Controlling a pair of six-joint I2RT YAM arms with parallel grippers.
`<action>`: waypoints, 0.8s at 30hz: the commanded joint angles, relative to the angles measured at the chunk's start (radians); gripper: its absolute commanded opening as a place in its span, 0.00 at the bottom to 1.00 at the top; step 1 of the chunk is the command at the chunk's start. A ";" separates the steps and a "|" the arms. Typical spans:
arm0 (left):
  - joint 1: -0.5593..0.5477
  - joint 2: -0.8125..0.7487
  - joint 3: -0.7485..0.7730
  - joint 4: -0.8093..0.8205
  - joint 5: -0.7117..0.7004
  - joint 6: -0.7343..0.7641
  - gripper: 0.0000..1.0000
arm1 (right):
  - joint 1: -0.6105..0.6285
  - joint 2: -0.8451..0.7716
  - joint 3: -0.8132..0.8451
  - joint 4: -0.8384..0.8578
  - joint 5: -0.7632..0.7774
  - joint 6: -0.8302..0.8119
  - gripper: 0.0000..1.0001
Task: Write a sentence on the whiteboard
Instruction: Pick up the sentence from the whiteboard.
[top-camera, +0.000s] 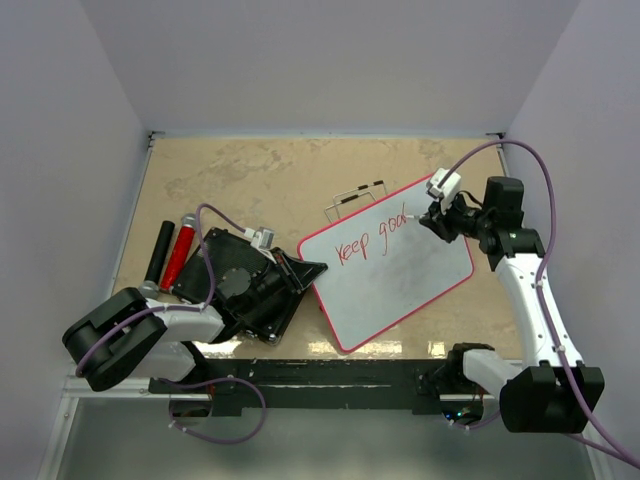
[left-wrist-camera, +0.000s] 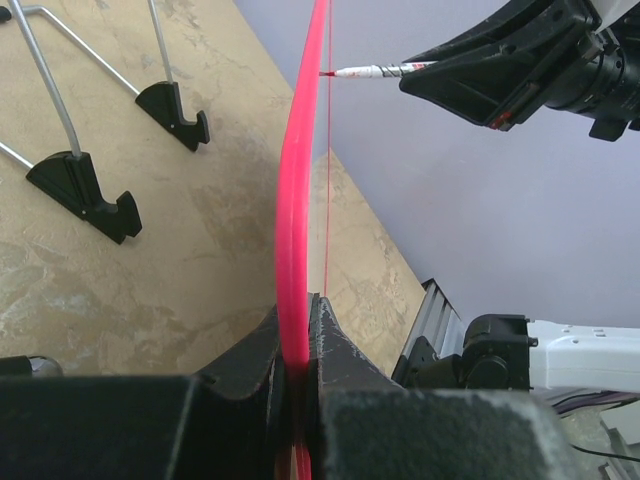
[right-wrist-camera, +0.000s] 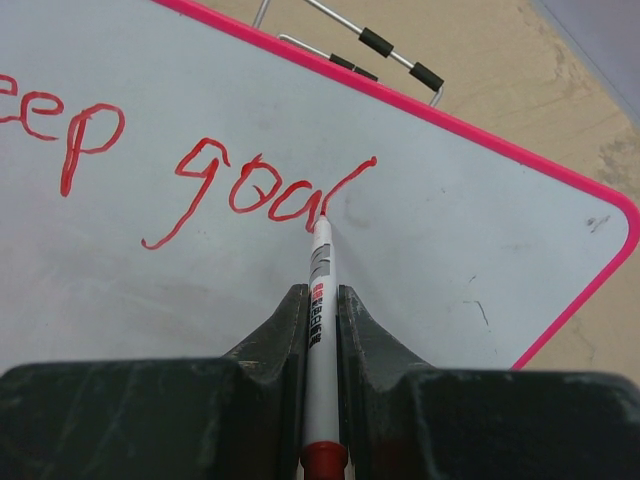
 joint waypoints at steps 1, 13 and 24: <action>-0.006 0.008 -0.001 0.023 0.057 0.081 0.00 | -0.002 -0.028 -0.016 -0.043 0.041 -0.041 0.00; -0.006 0.005 -0.001 0.020 0.057 0.084 0.00 | -0.002 -0.044 0.024 0.013 0.055 0.012 0.00; -0.003 -0.009 -0.010 0.009 0.057 0.089 0.00 | -0.002 -0.114 0.020 0.050 0.013 0.074 0.00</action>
